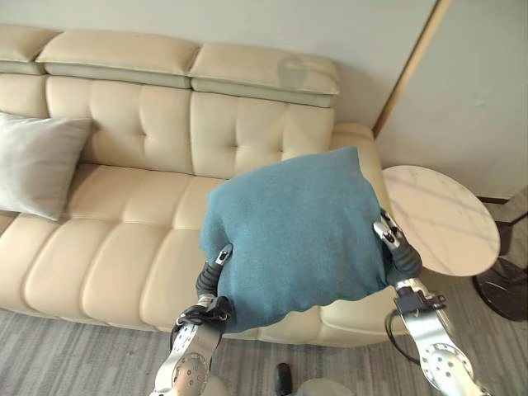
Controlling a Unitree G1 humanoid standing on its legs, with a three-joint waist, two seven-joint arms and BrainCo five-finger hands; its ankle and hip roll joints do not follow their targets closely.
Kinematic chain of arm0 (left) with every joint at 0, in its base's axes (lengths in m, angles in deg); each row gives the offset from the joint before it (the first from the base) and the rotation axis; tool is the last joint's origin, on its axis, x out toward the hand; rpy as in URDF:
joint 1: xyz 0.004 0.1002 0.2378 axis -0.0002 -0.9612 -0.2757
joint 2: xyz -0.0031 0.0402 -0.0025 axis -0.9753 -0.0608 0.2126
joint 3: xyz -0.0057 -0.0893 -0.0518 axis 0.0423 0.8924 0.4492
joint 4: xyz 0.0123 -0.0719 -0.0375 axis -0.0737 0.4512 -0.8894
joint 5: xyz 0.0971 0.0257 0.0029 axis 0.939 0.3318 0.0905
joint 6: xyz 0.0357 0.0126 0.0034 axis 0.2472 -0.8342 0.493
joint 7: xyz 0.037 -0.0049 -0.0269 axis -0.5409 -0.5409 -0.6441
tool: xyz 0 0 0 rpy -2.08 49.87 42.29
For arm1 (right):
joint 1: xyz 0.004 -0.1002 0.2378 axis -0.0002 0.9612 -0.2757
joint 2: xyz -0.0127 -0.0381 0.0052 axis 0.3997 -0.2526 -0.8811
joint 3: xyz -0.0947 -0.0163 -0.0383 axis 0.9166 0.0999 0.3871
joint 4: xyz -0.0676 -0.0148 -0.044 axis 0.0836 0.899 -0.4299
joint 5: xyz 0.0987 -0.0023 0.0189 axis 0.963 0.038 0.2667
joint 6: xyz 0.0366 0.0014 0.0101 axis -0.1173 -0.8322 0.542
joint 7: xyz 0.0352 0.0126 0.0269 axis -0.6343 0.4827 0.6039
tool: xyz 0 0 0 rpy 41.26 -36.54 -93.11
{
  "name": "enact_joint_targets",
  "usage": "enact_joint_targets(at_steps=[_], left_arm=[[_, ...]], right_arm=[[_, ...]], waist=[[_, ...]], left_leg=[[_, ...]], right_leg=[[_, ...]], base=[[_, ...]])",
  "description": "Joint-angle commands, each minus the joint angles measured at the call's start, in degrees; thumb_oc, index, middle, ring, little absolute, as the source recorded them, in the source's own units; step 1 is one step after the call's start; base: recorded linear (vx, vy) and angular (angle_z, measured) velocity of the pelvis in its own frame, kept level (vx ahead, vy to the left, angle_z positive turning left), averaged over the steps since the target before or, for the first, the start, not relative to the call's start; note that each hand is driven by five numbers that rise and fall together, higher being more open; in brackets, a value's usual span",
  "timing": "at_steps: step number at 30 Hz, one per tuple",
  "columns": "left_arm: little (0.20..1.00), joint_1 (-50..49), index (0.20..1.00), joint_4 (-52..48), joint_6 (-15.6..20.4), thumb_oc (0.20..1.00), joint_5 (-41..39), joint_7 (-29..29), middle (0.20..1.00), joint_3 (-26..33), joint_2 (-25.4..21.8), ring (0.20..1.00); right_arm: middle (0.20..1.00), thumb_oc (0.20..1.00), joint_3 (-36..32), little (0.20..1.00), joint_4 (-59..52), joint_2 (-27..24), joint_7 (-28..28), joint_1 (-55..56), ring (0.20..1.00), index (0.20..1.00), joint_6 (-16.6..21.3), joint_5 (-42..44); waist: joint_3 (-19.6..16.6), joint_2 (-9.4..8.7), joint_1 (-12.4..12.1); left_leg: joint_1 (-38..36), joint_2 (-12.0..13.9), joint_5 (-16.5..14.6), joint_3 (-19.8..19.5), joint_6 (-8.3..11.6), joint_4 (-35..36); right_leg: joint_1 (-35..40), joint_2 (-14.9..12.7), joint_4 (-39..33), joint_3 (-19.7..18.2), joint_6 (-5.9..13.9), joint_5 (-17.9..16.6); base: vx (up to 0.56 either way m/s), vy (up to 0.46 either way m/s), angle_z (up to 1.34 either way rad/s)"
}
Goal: Pick up all the scattered cushions and arrange them neatly on the sofa.
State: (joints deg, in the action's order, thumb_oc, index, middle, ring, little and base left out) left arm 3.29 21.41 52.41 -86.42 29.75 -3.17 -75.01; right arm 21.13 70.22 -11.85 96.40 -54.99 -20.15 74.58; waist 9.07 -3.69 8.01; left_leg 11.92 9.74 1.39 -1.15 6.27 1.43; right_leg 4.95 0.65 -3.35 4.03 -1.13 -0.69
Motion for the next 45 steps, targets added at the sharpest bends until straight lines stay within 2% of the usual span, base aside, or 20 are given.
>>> enact_joint_targets(at_steps=[1, 5, 14, 15, 16, 17, 21, 22, 24, 27, 28, 29, 30, 31, 33, 34, 35, 36, 40, 45], left_arm=[[0.2, 3.63, 0.2, -9.57, 4.1, 0.2, 0.79, 6.33, 0.2, -1.0, 0.45, 0.2], [0.2, 2.92, 0.2, -9.05, 3.5, 0.2, 1.07, 6.99, 0.2, -1.6, -0.47, 0.2], [0.2, 4.8, 0.2, -7.1, 2.68, 0.2, 1.45, 6.61, 0.2, -2.24, -2.6, 0.2], [0.2, 7.76, 0.2, -6.52, 5.34, 0.2, 1.4, 2.84, 0.2, -4.52, -3.12, 0.2], [0.2, 9.64, 0.2, -5.39, 5.74, 0.2, 0.8, 1.65, 0.2, -5.81, -3.26, 0.2], [0.2, 10.86, 0.2, -4.6, 5.7, 0.2, 0.91, 1.19, 0.2, -6.52, -3.4, 0.2], [0.2, 14.94, 0.2, -2.16, 5.66, 0.2, 0.96, -0.06, 0.2, -8.48, -3.32, 0.2], [0.2, 19.16, 0.2, -1.02, 6.11, 0.2, 1.75, -0.8, 0.2, -9.87, -3.58, 0.2], [0.2, 21.64, 0.2, -0.52, 6.5, 0.2, 2.7, -1.18, 0.2, -10.47, -3.99, 0.2], [0.2, 32.27, 0.2, 2.6, 8.38, 0.2, 4.97, -2.52, 0.2, -12.51, -5.67, 0.2], [0.2, 32.27, 0.2, 2.6, 8.39, 0.2, 4.97, -2.52, 0.2, -12.51, -5.67, 0.2], [0.2, 42.02, 0.2, 5.55, 10.32, 0.2, 6.1, -3.81, 0.2, -13.94, -6.82, 0.2], [0.2, 42.07, 0.2, 5.58, 10.34, 0.2, 6.09, -3.8, 0.2, -13.95, -6.82, 0.2], [0.2, 48.5, 0.2, 8.16, 11.51, 0.2, 7.04, -4.11, 0.2, -14.6, -7.68, 0.2], [0.2, 51.55, 0.2, 9.35, 12.03, 0.2, 7.16, -4.1, 0.2, -14.88, -8.16, 0.2], [0.2, 57.9, 0.2, 11.54, 12.84, 0.2, 7.64, -4.32, 0.2, -15.4, -9.24, 0.2], [0.2, 58.01, 0.2, 11.61, 12.87, 0.2, 7.61, -4.3, 0.2, -15.43, -9.25, 0.2], [0.2, 60.79, 0.2, 12.6, 13.2, 0.2, 7.93, -4.28, 0.2, -15.8, -9.76, 0.2], [0.2, 73.5, 0.2, 16.64, 15.09, 0.2, 9.2, -3.69, 0.2, -17.72, -11.94, 0.2], [0.2, 86.87, 0.2, 20.06, 16.76, 0.2, 16.81, -4.97, 0.2, -20.24, -15.85, 0.2]], right_arm=[[0.2, 0.2, 4.83, 0.2, -5.71, 2.17, 5.24, -3.27, 0.2, 0.2, -1.32, -2.26], [0.2, 0.2, 5.13, 0.2, -5.59, 3.07, 4.33, -3.92, 0.2, 0.2, -1.82, -2.79], [0.2, 0.2, 8.2, 0.2, -3.9, 6.08, 3.25, -7.25, 0.2, 0.2, -2.63, -3.2], [0.2, 0.2, 19.92, 0.2, 1.67, 13.79, 0.24, -15.37, 0.2, 0.2, -0.28, -3.37], [0.2, 0.2, 21.31, 0.2, 4.84, 15.29, -2.55, -19.67, 0.2, 0.2, 2.49, -5.22], [0.2, 0.2, 21.74, 0.2, 6.45, 16.62, -3.65, -21.98, 0.2, 0.2, 2.65, -6.72], [0.2, 0.2, 23.4, 0.2, 9.99, 19.83, -6.21, -26.89, 0.2, 0.2, 2.87, -7.37], [0.2, 0.2, 24.83, 0.2, 11.8, 21.19, -7.34, -29.5, 0.2, 0.2, 3.35, -6.93], [0.2, 0.2, 25.35, 0.2, 12.29, 21.45, -7.74, -31.5, 0.2, 0.2, 3.44, -7.35], [0.2, 0.2, 26.38, 0.2, 14.62, 21.51, -9.23, -38.63, 0.2, 0.2, 4.92, -8.33], [0.2, 0.2, 26.38, 0.2, 14.62, 21.51, -9.23, -38.63, 0.2, 0.2, 4.92, -8.33], [0.2, 0.2, 25.93, 0.2, 16.26, 21.9, -11.19, -46.45, 0.2, 0.2, 6.53, -9.91], [0.2, 0.2, 25.91, 0.2, 16.28, 21.91, -11.18, -46.49, 0.2, 0.2, 6.53, -9.91], [0.2, 0.2, 24.99, 0.2, 17.71, 22.52, -12.48, -52.2, 0.2, 0.2, 7.84, -10.63], [0.2, 0.2, 24.1, 0.2, 18.75, 22.81, -12.93, -54.97, 0.2, 0.2, 8.64, -10.8], [0.2, 0.2, 22.5, 0.2, 20.37, 23.06, -14.05, -60.45, 0.2, 0.2, 10.06, -10.72], [0.2, 0.2, 22.45, 0.2, 20.42, 23.06, -14.03, -60.55, 0.2, 0.2, 10.07, -10.7], [0.2, 0.2, 21.98, 0.2, 21.05, 23.21, -14.46, -62.89, 0.2, 0.2, 10.68, -11.02], [0.2, 0.2, 19.63, 0.2, 23.71, 23.18, -15.78, -72.28, 0.2, 0.2, 13.62, -11.7], [0.2, 0.2, 18.69, 0.2, 26.79, 22.26, -16.49, -82.4, 0.2, 0.2, 16.2, -14.6]], waist=[[-0.26, -1.45, -2.83], [-1.7, -0.71, -2.74], [-1.93, -1.46, -3.26], [-0.34, -0.82, -4.84], [0.43, -0.67, -6.19], [0.27, -0.56, -6.8], [1.69, -0.43, -7.81], [3.63, -0.43, -8.12], [4.21, -0.3, -8.18], [6.83, -0.05, -8.03], [6.83, -0.05, -8.03], [8.21, 0.49, -7.87], [8.19, 0.49, -7.87], [8.6, 0.86, -7.89], [8.7, 0.95, -7.96], [9.15, 1.25, -8.02], [9.13, 1.23, -8.05], [8.92, 1.47, -8.04], [8.97, 1.71, -7.71], [8.74, 1.68, -7.12]], left_leg=[[-6.55, -1.08, 2.89, 2.89, 0.77, 3.54], [-8.14, -2.19, 2.33, 3.62, 0.16, 3.57], [-10.34, -4.71, -0.07, 8.71, -3.44, 3.57], [-9.95, -4.51, -0.21, 10.67, -3.81, 3.57], [-9.4, -4.38, -0.31, 11.3, -3.74, 3.57], [-9.07, -4.6, -0.47, 11.59, -3.74, 3.57], [-7.89, -5.18, -0.24, 12.33, -3.8, 3.35], [-5.6, -5.19, -0.12, 12.12, -3.77, 2.25], [-3.84, -5.11, -0.18, 12.01, -3.75, 1.41], [3.31, -4.95, -0.91, 10.64, -3.67, -3.93], [3.31, -4.95, -0.91, 10.64, -3.67, -3.94], [9.07, -5.39, -1.23, 9.69, -3.55, -7.49], [9.15, -5.38, -1.25, 9.68, -3.55, -7.55], [12.08, -5.73, -1.4, 9.38, -3.35, -8.89], [13.6, -5.66, -1.46, 9.12, -3.24, -9.49], [16.27, -5.63, -1.51, 8.78, -3.04, -10.48], [16.4, -5.63, -1.53, 8.78, -3.04, -10.56], [16.7, -5.6, -3.08, 8.25, -2.57, -10.86], [20.56, -5.6, -2.87, 7.7, -2.01, -11.1], [25.49, -5.65, -2.42, 7.59, -1.36, -11.04]], right_leg=[[-2.8, -2.85, 2.66, 0.65, 5.81, 6.15], [-3.04, -4.06, 2.09, -0.1, 6.66, 5.28], [-5.71, -6.9, 3.3, -5.06, 8.9, 3.54], [-8.68, -7.01, 5.53, -3.66, 8.97, 2.57], [-9.94, -7.4, 6.15, -1.07, 9.12, 2.22], [-10.01, -7.75, 5.64, 0.85, 9.39, 2.05], [-10.77, -8.4, 4.01, 2.48, 9.25, 1.3], [-12.67, -8.51, 4.07, 2.31, 8.92, 0.84], [-14.08, -8.63, 4.29, 2.47, 8.81, 0.72], [-19.4, -8.98, 6.65, 2.37, 8.07, 0.63], [-19.4, -8.98, 6.65, 2.38, 8.07, 0.63], [-24.07, -9.47, 8.82, 2.37, 7.68, 0.77], [-24.13, -9.46, 8.86, 2.38, 7.68, 0.78], [-26.8, -9.53, 9.72, 2.33, 7.53, 0.85], [-28.37, -9.55, 10.24, 2.3, 7.52, 0.86], [-31.12, -9.64, 11.25, 2.16, 7.51, 0.81], [-31.25, -9.64, 11.32, 2.14, 7.51, 0.83], [-31.83, -9.41, 11.96, 1.88, 7.8, 2.19], [-35.9, -9.33, 12.57, 1.62, 8.05, 2.13], [-41.48, -9.05, 13.24, 1.05, 8.49, 1.58]], base=[[0.1, 0.293, -0.24], [0.07, 0.173, -0.15], [0.04, 0.149, -0.25], [-0.16, 0.126, -0.61], [-0.15, 0.087, -0.9], [-0.06, 0.019, -1.0], [-0.07, 0.011, -0.16], [-0.16, -0.023, -0.15], [-0.13, -0.02, -0.03], [-0.11, -0.048, 0.16], [-0.09, -0.082, 0.05], [-0.05, -0.042, 0.1], [-0.06, -0.073, 0.12], [0.0, -0.041, 0.07], [0.0, -0.037, 0.01], [0.0, 0.0, 0.0], [0.09, -0.049, 0.01], [0.1, -0.031, 0.04], [0.05, -0.044, 0.08], [0.0, 0.0, 0.0]])
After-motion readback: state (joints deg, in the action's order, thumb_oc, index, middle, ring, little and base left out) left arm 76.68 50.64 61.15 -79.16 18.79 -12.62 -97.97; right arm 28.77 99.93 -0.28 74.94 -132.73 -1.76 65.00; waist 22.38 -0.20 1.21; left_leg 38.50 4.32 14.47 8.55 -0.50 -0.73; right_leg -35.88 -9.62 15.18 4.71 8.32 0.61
